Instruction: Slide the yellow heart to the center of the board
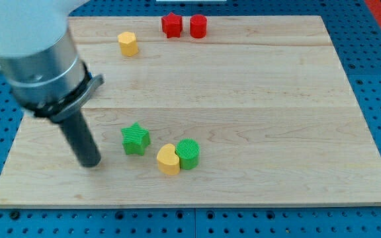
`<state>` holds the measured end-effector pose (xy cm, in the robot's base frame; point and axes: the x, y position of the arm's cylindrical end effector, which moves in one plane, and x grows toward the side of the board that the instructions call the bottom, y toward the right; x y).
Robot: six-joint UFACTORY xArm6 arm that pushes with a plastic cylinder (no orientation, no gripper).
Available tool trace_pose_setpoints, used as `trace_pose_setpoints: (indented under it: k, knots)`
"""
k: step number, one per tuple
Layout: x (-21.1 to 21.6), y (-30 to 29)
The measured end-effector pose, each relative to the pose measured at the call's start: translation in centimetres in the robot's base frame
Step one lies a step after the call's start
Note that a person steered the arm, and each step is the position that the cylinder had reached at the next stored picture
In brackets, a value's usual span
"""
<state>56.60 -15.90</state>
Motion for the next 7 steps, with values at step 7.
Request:
trace_pose_setpoints:
  k: [7]
  knots:
    - [-15.8, 9.7]
